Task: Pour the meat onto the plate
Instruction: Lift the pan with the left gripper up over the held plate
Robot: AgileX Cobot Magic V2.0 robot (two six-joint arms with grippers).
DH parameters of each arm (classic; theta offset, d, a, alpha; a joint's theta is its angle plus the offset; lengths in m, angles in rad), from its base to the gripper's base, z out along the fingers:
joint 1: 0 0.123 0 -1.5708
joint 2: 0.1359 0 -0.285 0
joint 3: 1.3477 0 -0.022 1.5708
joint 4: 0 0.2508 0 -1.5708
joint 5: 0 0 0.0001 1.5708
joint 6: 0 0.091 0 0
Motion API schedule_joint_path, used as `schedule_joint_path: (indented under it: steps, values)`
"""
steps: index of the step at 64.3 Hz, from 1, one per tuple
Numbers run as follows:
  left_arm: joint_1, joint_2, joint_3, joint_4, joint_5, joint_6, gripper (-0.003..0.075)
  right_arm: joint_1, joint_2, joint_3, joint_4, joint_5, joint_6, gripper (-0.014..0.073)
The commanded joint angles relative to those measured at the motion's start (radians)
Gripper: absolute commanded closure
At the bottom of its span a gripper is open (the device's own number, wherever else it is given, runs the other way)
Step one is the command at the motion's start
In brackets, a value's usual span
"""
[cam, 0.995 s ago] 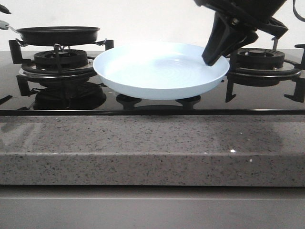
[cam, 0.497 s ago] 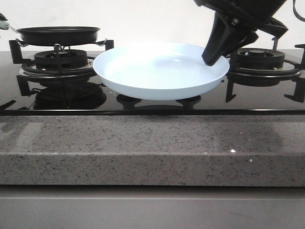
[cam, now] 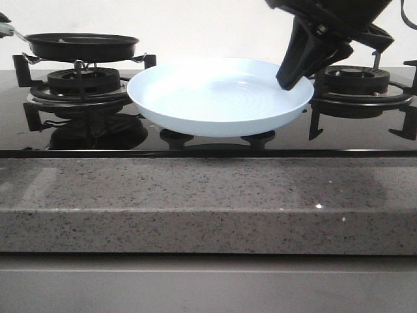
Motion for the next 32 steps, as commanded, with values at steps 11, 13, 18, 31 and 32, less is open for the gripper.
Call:
schedule_joint_path:
  steps: [11,13,18,31,32]
  values:
    - [-0.001,-0.091,-0.028,-0.151,0.129,0.037,0.0741,-0.001,-0.052,-0.024,0.031,-0.023,-0.010,0.0699]
    - [-0.001,-0.104,-0.028,-0.151,0.129,0.038,0.0741,-0.001,-0.052,-0.024,0.031,-0.023,-0.010,0.0699]
    - [-0.001,-0.137,-0.028,-0.149,0.127,0.051,0.0741,-0.001,-0.052,-0.024,0.031,-0.023,-0.010,0.0699]
    - [-0.004,-0.271,-0.028,-0.072,0.117,0.087,0.0741,-0.001,-0.052,-0.024,0.031,-0.023,-0.010,0.0699]
    - [-0.006,-0.282,-0.026,-0.064,0.108,0.087,0.0741,-0.001,-0.052,-0.024,0.031,-0.023,-0.010,0.0699]
